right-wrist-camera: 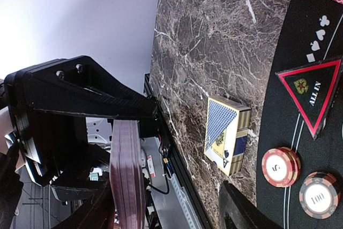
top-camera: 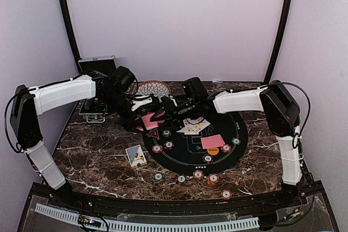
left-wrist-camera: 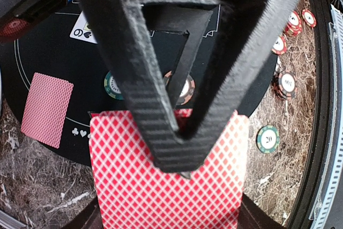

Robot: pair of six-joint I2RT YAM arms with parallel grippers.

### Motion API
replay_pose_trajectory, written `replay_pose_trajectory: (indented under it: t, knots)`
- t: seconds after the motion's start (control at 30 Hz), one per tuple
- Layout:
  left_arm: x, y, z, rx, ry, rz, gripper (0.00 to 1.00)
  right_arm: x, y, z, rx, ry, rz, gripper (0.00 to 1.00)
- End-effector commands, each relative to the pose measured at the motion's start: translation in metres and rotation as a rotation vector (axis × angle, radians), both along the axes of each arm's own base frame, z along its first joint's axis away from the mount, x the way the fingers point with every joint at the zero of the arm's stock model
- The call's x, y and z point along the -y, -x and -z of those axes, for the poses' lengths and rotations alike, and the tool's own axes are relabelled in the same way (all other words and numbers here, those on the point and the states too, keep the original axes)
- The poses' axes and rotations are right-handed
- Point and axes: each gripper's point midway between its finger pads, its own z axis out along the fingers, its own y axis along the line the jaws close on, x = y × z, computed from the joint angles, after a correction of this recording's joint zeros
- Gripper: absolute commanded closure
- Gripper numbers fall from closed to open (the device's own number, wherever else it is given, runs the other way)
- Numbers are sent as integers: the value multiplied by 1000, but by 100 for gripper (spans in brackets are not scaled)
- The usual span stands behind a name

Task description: Distribute texas hold em gaming equipment

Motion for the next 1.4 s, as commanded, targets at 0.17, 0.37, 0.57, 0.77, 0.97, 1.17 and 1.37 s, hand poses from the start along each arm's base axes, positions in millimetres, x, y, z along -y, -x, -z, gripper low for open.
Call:
replay_pose_trajectory:
  t: [0.17, 0.37, 0.57, 0.77, 0.97, 1.17, 1.37]
  knots:
    - [3, -1, -21, 37, 47, 11, 100, -25, 17, -18, 34, -59, -63, 32]
    - [2, 0, -21, 37, 43, 11, 100, -26, 16, -8, 19, -35, -64, 34]
    - [2, 0, -23, 41, 46, 11, 100, -9, 5, 7, 6, 15, -25, 38]
    - [2, 0, -23, 43, 45, 10, 100, 13, -5, 10, 9, 41, 27, 45]
    - [2, 0, -23, 39, 49, 7, 100, 18, -7, -4, 29, 21, 42, 55]
    - [2, 0, -22, 38, 47, 6, 100, 16, -8, -30, 53, -42, 51, 63]
    - [2, 0, -22, 40, 45, 4, 100, 17, -7, -44, 59, -65, 57, 76]
